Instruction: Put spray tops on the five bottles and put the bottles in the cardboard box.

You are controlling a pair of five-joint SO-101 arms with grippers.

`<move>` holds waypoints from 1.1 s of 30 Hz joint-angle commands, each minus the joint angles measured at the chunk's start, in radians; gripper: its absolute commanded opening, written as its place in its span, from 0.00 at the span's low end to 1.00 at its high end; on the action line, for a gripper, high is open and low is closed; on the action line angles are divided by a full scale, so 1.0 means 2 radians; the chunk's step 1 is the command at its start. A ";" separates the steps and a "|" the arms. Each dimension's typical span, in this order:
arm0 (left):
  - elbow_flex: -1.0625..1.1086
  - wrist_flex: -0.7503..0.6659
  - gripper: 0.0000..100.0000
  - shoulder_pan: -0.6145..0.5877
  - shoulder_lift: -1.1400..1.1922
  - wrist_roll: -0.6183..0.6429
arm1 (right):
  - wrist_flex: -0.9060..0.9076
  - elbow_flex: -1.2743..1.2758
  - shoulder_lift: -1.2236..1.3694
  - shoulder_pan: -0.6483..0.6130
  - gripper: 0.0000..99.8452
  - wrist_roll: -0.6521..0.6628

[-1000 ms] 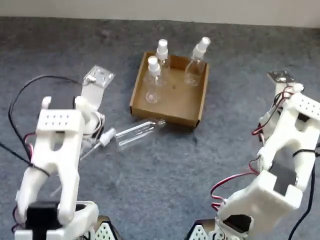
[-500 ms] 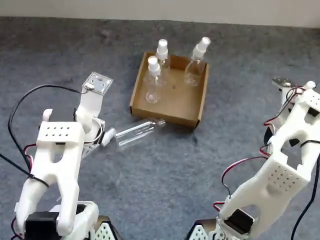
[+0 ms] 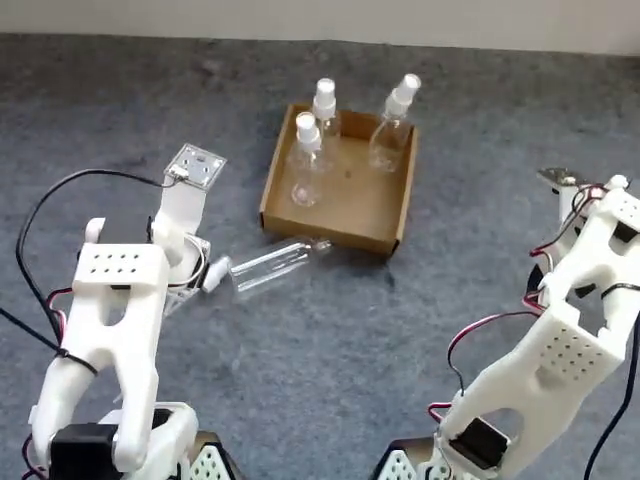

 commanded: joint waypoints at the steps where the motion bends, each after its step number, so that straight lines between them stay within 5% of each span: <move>1: -0.003 -0.008 0.01 0.012 -0.016 0.004 | -0.013 -0.003 -0.009 0.009 0.27 0.007; 10: -0.003 -0.008 0.01 0.010 -0.016 0.004 | -0.013 -0.004 -0.007 0.007 0.00 0.009; 18: -0.055 -0.004 0.00 0.010 -0.049 0.032 | 0.075 -0.086 -0.109 -0.036 0.00 -0.064; 23: -0.096 0.034 0.01 0.012 -0.145 0.061 | 0.093 -0.092 -0.265 -0.131 0.00 -0.163; 28: -0.128 0.084 0.01 0.012 -0.231 0.061 | 0.083 0.063 -0.433 -0.275 0.00 -0.215; 33: -0.138 0.088 0.00 0.011 -0.287 0.071 | -0.046 0.263 -0.580 -0.439 0.00 -0.288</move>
